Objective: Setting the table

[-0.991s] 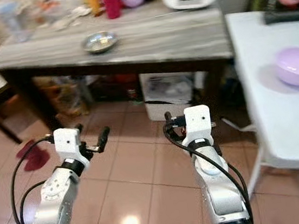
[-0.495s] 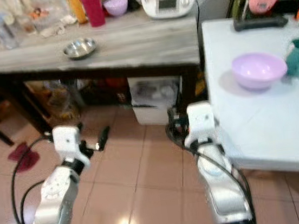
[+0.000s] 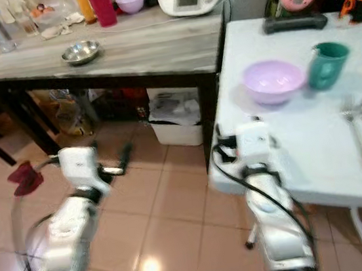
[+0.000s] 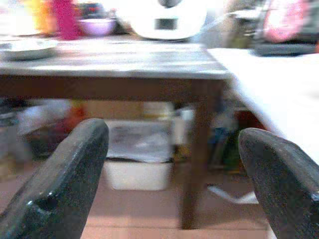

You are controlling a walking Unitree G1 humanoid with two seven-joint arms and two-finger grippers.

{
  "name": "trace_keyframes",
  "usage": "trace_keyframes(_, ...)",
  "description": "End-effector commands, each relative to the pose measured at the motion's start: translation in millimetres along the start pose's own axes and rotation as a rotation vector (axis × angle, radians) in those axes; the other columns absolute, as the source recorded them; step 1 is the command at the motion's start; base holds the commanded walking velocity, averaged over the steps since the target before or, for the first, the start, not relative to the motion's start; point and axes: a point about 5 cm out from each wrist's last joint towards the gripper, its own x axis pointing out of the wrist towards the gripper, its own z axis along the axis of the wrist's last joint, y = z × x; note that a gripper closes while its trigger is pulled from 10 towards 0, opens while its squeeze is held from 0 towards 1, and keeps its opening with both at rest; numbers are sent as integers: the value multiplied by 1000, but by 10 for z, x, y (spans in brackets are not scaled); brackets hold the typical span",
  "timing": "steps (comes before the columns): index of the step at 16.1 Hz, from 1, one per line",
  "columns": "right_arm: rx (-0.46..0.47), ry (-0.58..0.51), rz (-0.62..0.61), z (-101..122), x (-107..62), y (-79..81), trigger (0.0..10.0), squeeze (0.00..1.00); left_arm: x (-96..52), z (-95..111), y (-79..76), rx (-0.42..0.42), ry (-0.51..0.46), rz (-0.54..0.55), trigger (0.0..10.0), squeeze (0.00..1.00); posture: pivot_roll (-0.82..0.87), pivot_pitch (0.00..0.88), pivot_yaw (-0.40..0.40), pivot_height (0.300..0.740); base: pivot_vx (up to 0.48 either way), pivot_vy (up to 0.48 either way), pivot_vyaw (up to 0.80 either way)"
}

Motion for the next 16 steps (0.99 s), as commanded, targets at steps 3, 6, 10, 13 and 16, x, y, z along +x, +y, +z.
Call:
trace_keyframes(3, 27, -21, -6, 54, -1, 49, 10000, 0, -20, 22, 65, 19, 7, 12, 10000, 0, -174, 76, 85, 740, 0, -312, -521)
trace_keyframes(6, 24, -16, -1, 34, -19, 64, 10000, 0, -20, 33, 64, 37, -9, 23, 10000, 0, -178, 79, 88, 740, 0, -105, 0)
trace_keyframes(10, 10, -25, -4, 51, -5, 54, 10000, 0, -24, 61, 41, -1, -27, -47, 10000, 0, -179, 79, 89, 740, 0, 0, 0)
trace_keyframes(13, 7, -41, 17, 84, 2, 82, 10000, 0, -24, 80, -5, -43, -41, -95, 10000, 0, -178, 75, 89, 740, 0, 0, 0)
trace_keyframes(16, 12, -33, 15, 66, 6, 77, 10000, 0, -40, 72, -49, -56, -44, -128, 10000, 0, -178, 76, 87, 740, 171, 0, 0)
